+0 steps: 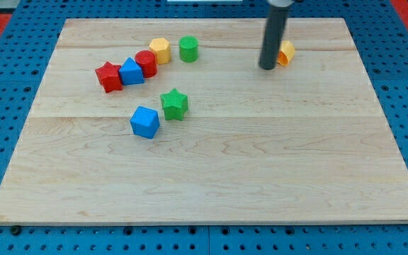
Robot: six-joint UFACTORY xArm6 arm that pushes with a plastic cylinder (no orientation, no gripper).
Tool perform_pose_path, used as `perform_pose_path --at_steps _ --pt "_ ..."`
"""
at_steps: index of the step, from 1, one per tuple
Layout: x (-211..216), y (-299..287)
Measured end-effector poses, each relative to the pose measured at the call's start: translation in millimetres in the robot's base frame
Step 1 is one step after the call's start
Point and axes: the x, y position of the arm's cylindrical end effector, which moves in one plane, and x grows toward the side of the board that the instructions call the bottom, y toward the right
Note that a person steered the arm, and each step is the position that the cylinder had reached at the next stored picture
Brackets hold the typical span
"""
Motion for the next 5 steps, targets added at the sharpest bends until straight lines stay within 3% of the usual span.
perform_pose_path --at_steps 1,2,4,5 --pt "-5 -84" --pt "-25 -132" --pt "-67 -149" --pt "-62 -121"
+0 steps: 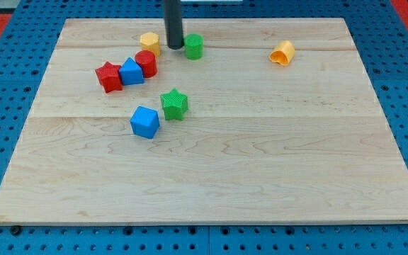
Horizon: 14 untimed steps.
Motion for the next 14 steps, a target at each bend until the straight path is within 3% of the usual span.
perform_pose_path --at_steps 4,5,6,7,8,10,11,12,14 --pt "12 70" --pt "-18 -8" --pt "-80 -67" --pt "-52 -116" --pt "-18 -95" --pt "-9 -20" --pt "-10 -40" --pt "-15 -100" --pt "16 -45"
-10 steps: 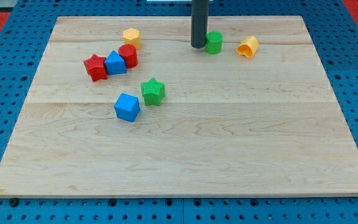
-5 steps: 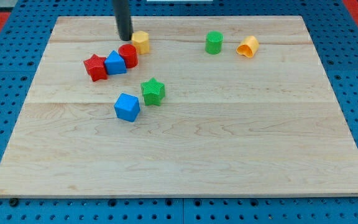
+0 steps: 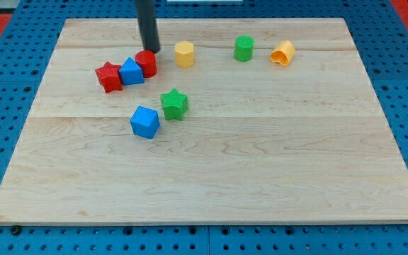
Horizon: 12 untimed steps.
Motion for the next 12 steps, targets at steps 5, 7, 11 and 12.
perform_pose_path --at_steps 5,7,11,12 --pt "2 -121" --pt "32 -92" --pt "62 -33" --pt "79 -1"
